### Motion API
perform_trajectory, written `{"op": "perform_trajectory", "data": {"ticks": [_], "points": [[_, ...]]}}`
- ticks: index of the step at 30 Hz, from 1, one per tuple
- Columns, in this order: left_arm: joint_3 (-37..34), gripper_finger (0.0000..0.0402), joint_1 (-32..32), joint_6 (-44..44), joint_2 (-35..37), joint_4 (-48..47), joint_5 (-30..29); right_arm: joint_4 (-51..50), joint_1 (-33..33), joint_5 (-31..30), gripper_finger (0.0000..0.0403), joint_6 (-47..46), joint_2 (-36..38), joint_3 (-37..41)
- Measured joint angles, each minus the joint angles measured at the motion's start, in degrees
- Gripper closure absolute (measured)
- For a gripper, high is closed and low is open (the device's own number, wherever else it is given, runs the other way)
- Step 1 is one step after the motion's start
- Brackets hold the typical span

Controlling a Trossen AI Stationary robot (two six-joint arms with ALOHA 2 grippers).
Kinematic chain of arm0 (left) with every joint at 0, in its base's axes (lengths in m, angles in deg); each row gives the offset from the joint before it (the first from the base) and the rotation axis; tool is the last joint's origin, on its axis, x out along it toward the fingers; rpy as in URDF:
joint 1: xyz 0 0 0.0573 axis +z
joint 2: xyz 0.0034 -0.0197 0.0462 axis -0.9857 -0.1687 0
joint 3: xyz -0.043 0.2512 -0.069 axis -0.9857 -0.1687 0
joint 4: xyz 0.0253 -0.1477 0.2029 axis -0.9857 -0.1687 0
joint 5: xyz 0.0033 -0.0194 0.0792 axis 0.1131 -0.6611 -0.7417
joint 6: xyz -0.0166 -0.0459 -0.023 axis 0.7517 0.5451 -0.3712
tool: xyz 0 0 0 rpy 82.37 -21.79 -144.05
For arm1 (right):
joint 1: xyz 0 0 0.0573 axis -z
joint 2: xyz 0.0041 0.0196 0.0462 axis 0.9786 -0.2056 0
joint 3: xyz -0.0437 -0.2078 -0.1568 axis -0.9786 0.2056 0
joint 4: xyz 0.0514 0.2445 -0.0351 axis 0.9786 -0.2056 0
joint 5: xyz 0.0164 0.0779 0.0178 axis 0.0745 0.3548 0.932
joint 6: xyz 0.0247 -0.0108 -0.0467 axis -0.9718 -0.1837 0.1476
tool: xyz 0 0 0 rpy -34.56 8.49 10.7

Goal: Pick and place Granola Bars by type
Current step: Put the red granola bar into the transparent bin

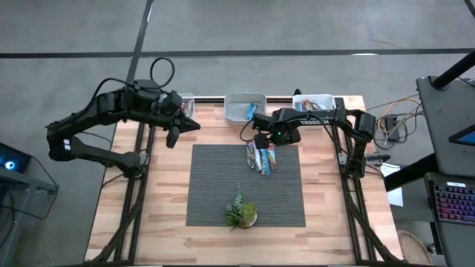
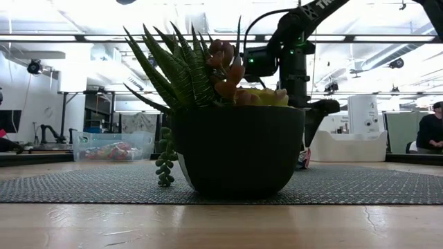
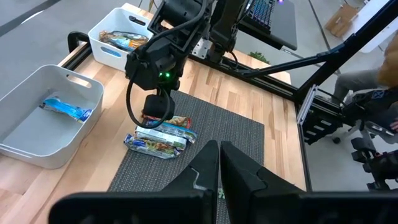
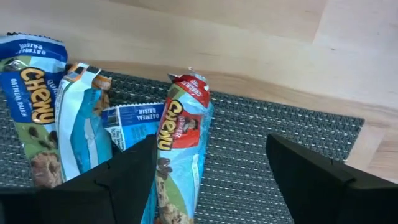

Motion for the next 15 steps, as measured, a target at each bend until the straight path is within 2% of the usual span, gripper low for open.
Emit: {"op": "perform_trajectory", "data": {"ticks": [15], "points": [[0.0, 0.0401, 0.0, 0.0, 0.0, 0.0, 0.0, 3.8, -0.2, 0.9, 0.0118, -0.6, 0.0, 2.2]]}}
